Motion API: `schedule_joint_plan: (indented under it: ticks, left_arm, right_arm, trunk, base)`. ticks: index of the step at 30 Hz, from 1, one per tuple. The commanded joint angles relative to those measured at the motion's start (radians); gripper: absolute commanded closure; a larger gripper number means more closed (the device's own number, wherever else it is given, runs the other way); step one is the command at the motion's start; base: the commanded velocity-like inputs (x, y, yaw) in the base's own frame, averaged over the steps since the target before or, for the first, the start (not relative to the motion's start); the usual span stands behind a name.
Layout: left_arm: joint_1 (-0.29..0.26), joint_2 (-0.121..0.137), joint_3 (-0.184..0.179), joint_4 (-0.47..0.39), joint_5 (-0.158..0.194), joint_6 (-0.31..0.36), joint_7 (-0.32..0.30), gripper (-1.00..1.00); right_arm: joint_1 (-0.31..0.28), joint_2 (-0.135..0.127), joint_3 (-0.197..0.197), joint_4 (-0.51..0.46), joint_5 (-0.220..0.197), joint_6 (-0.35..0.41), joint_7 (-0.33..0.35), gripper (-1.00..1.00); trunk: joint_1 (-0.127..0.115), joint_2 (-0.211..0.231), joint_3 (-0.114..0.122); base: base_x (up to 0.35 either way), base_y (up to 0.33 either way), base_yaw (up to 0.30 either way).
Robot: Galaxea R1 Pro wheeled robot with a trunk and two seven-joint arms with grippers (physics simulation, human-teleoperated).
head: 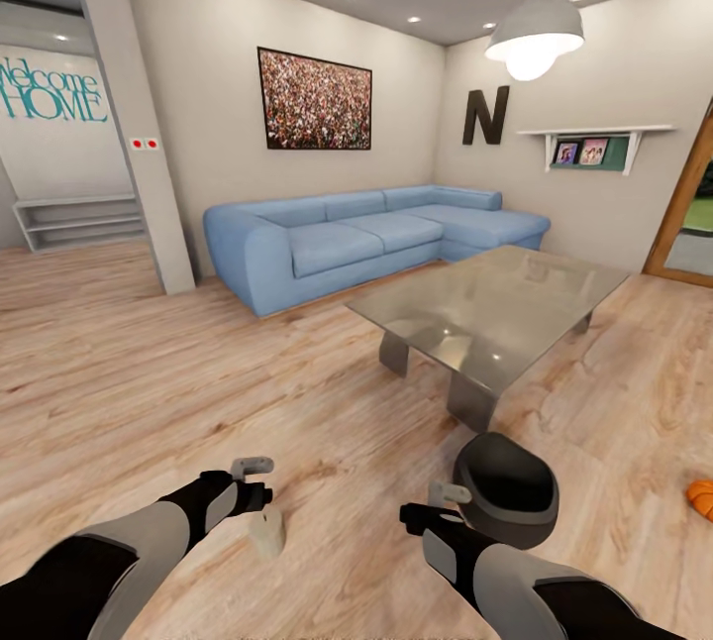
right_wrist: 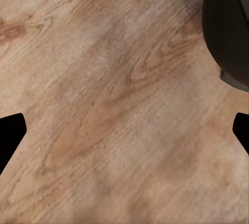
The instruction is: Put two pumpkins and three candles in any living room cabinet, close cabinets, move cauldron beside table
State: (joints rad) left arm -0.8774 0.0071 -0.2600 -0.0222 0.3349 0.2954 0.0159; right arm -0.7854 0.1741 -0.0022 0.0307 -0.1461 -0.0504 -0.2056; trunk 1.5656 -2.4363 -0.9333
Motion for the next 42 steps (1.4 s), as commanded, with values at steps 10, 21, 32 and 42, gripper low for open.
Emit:
schedule_joint_plan:
  ticks: [10,21,32,42]
  left_arm:
    - [0.0,-0.004,-0.01,-0.002,0.008,0.005,0.001,-1.0]
    - [0.0,-0.004,-0.01,-0.002,0.007,0.004,0.001,-1.0]
    - [0.0,-0.004,-0.01,-0.002,0.008,0.004,0.001,-1.0]
    - [0.0,-0.004,-0.01,-0.002,0.009,0.005,0.001,-1.0]
  right_arm:
    - [-0.002,0.0,0.001,0.003,-0.006,-0.005,-0.001,-1.0]
    - [-0.002,0.0,0.001,0.003,-0.006,-0.005,-0.001,-1.0]
    - [-0.002,0.0,0.001,0.003,-0.006,-0.003,0.0,-1.0]
    - [-0.002,0.0,0.001,0.003,0.02,0.006,-0.001,-1.0]
  trunk:
    - [0.035,-0.064,-0.033]
    - [0.039,-0.066,-0.068]
    - [0.039,-0.066,-0.068]
    - [0.039,-0.066,-0.068]
  base:
    - [0.0,0.0,0.0]
    - [0.0,0.0,0.0]
    - [0.091,0.012,0.0]
    - [0.326,0.004,0.0]
